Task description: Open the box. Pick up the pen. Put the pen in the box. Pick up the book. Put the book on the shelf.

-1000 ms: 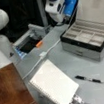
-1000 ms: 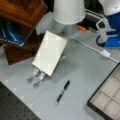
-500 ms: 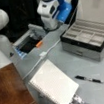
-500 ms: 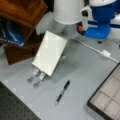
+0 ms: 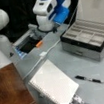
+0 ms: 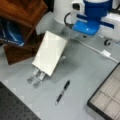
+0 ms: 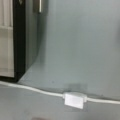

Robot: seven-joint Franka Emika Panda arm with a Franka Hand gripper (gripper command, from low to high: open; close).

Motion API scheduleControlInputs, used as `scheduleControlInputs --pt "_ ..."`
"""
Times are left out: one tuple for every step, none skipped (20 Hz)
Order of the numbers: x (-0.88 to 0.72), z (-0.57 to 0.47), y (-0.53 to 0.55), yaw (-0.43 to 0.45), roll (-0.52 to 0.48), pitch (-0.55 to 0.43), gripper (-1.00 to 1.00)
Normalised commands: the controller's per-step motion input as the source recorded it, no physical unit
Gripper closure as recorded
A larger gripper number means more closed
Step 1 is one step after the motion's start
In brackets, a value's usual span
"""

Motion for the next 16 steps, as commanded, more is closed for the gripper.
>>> scheduleControlInputs --pt "0.45 0.04 -0.15 0.477 -0.265 0.097 -1.0" --pt "0.47 0.02 -0.14 0.504 -0.271 0.102 -1.0" --pt "0.49 -0.02 -0.13 0.525 -0.255 0.077 -1.0" --pt "0.51 -0.05 -0.14 0.564 -0.246 0.056 -1.0" --pt "0.5 -0.04 -0.14 0.527 -0.23 0.058 -1.0" --pt "0.5 -0.05 -0.15 0.604 -0.229 0.067 -1.0" --pt "0.5 -0.05 -0.17 0.626 -0.228 0.081 -1.0" --pt "0.5 -0.06 -0.19 0.632 -0.236 0.083 -1.0" --pt "0.48 -0.04 -0.19 0.575 -0.227 0.089 -1.0" --pt "0.47 -0.03 -0.19 0.575 -0.237 0.065 -1.0" --pt "0.47 -0.04 -0.17 0.548 -0.248 0.038 -1.0" --pt "0.47 -0.06 -0.15 0.522 -0.257 0.014 -1.0" --pt "0.46 -0.07 -0.13 0.54 -0.258 -0.021 -1.0" --pt "0.44 -0.08 -0.11 0.495 -0.245 -0.021 -1.0" --pt "0.44 -0.08 -0.1 0.492 -0.244 -0.003 -1.0" --pt "0.42 -0.07 -0.08 0.492 -0.249 0.005 -1.0"
